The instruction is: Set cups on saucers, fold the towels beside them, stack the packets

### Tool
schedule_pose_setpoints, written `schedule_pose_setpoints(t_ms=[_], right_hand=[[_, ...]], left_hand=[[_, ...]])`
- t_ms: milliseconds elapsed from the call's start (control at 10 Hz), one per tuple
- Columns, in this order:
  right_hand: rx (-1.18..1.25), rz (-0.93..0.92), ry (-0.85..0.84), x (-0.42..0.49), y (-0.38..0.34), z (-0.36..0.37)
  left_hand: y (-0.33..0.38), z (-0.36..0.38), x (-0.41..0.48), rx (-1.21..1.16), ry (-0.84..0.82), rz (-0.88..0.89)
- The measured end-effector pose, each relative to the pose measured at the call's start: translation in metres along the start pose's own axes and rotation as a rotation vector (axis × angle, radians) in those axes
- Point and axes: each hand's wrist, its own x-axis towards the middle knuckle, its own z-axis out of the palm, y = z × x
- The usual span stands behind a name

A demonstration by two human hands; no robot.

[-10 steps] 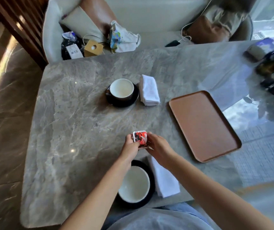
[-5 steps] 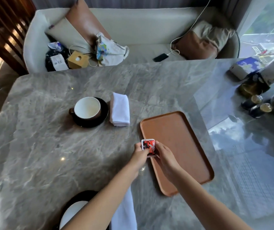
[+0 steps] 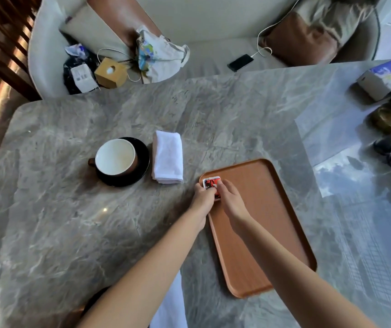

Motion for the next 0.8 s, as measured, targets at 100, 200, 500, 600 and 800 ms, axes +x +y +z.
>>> schedule_pose_setpoints(t_ms=[100, 200, 500, 600, 800], right_hand=[[-0.017, 0.001, 0.030, 0.001, 0.002, 0.000], [-0.024, -0.001, 0.055, 0.000, -0.001, -0.001], [0.008, -0.005, 0.015, -0.010, -0.004, -0.002], [-0.009, -0.058, 0.021, -0.020, -0.005, -0.003], [-0.079, -0.213, 0.075, -0.045, -0.013, 0.008]], left_hand=[[0.002, 0.001, 0.000, -0.008, -0.011, 0.001], [0.003, 0.003, 0.000, 0.009, -0.016, 0.019], [0.002, 0.002, -0.012, 0.042, -0.060, 0.058], [-0.002, -0.003, -0.021, 0.040, -0.085, 0.088], [-0.002, -0.023, -0.049, 0.084, -0.115, 0.124]])
